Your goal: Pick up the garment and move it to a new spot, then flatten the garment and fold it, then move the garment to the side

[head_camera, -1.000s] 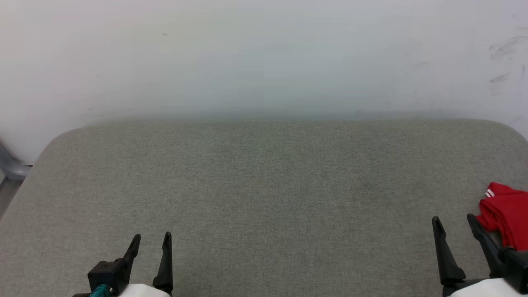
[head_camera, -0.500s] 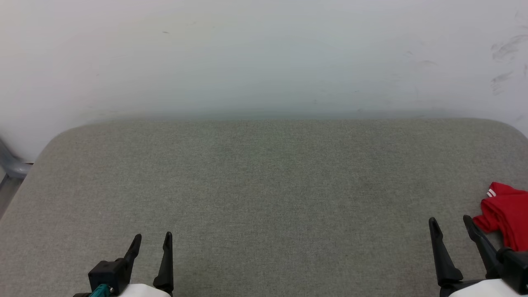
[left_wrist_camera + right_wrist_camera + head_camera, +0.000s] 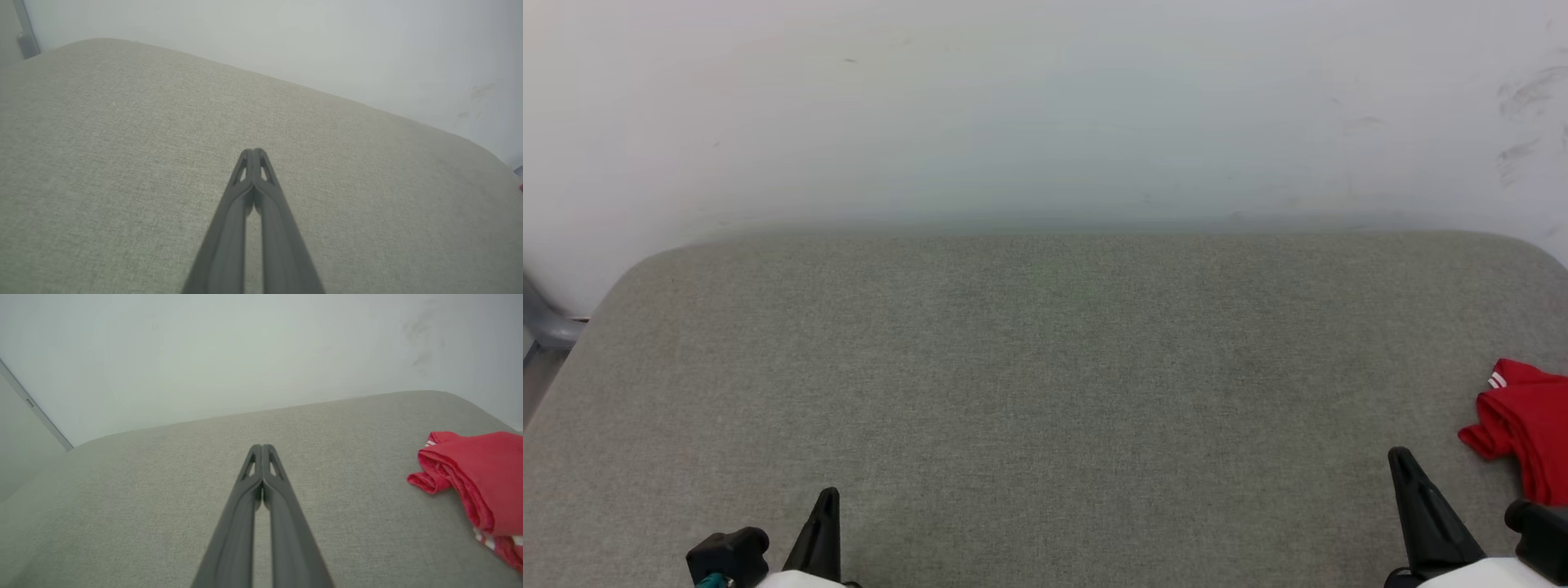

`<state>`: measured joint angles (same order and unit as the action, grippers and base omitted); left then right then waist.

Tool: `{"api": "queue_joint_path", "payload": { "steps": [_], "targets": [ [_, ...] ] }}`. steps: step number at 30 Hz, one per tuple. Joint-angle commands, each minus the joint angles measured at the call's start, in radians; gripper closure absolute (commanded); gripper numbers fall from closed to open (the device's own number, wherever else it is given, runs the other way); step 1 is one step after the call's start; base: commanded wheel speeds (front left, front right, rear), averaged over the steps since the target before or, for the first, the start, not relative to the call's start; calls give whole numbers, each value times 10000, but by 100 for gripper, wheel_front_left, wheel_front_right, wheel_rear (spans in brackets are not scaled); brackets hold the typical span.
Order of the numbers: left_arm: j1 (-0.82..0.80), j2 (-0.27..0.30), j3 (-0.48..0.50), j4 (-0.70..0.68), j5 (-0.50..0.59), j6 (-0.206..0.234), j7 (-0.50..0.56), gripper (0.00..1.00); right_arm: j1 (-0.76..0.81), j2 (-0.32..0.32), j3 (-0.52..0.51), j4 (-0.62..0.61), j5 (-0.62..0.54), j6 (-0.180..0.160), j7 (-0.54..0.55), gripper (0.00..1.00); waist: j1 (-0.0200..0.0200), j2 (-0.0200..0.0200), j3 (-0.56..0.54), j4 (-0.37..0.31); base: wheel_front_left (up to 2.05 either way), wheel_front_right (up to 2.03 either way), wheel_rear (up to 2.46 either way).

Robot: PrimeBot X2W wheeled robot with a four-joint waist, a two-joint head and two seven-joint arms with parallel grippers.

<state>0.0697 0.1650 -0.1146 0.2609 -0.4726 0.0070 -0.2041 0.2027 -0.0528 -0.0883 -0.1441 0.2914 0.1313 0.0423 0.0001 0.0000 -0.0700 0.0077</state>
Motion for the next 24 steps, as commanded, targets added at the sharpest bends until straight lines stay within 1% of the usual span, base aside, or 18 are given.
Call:
{"api": "queue_joint_path", "payload": {
  "steps": [1,13,20,21,24],
  "targets": [
    [-353,-7,152,-149,-408,-86,92,100,-353,-48,-3,-1,522,-1,18,100,0,0,9,-1,0,0,0],
    [-588,-196,493,-183,-2230,-303,586,100,-834,-96,25,643,2683,-2,77,100,0,0,84,-9,0,0,0],
    [-728,-294,676,-188,-3185,-420,853,100,-1074,-114,32,977,3806,-2,115,100,0,0,128,-14,0,0,0],
    [-728,-294,676,-188,-3185,-420,853,100,-1074,-114,32,977,3806,-2,115,100,0,0,128,-14,0,0,0],
    [-790,-342,781,-190,-3700,-477,995,100,-1216,-122,33,1155,4409,-3,138,100,0,0,153,-17,0,0,0]
  ]
}}
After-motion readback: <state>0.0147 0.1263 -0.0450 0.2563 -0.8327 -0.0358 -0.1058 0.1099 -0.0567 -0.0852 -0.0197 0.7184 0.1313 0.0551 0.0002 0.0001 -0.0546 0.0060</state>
